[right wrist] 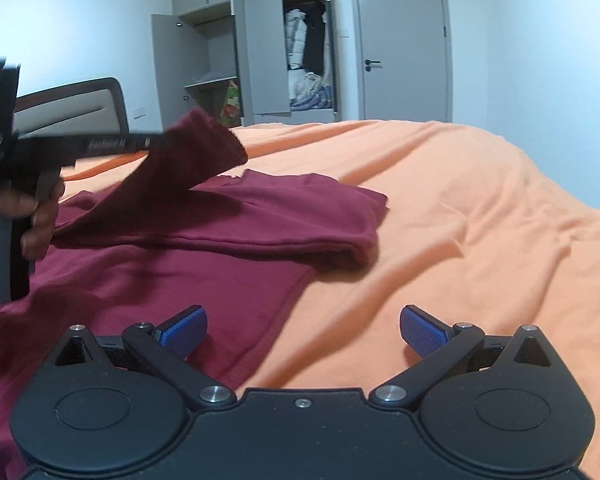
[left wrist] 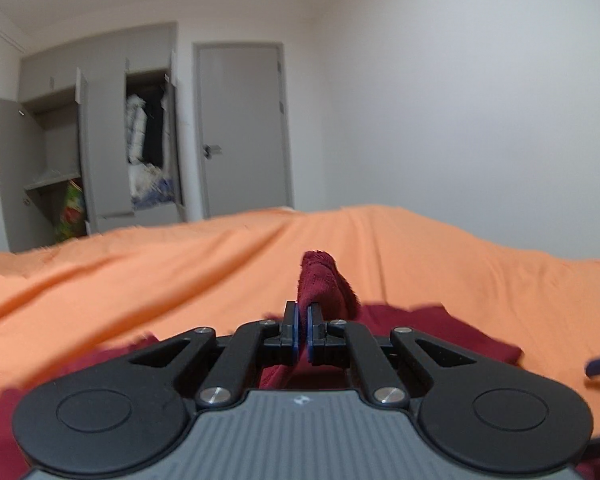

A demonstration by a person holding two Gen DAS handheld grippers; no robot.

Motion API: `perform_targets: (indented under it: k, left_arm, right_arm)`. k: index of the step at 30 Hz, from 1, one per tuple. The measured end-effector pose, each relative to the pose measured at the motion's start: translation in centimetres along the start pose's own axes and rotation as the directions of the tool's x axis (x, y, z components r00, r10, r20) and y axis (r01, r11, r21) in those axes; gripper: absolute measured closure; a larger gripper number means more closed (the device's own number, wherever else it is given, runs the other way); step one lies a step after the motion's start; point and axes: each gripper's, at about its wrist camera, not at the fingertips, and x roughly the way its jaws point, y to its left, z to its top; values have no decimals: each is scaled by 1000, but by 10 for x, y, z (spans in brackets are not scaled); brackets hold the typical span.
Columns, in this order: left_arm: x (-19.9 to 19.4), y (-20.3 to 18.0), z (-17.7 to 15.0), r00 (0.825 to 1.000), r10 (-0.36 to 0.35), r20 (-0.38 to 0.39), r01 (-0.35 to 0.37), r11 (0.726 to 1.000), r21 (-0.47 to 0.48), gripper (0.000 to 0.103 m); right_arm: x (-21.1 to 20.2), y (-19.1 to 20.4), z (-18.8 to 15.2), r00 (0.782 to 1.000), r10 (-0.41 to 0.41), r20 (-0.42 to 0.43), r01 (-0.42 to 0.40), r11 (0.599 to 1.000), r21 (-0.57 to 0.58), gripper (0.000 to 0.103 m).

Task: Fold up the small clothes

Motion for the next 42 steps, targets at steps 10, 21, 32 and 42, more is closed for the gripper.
perform_targets:
  k: [10,21,32,42]
  left_arm:
    - [4,21,-42,978,-152,-145,136,984,-115,80]
    - [-56,57,-22,979,-167,-114,142,969,-203,4]
    - [-94,172,-9,922,314,-225,-357,915,-188,1]
    - [-71,288,-26,862,382,-334,-489,799,-350,2]
  right_arm:
    - [2,-4,-7,1000,-23,-15,23,998,52,1]
    - [9,-3,3,1000,-15,-5,15,998,56,1]
    - [56,29,57,989,144,32,-144,990,3,12]
    - [132,23,95,962,274,-19,-255,918,304,35]
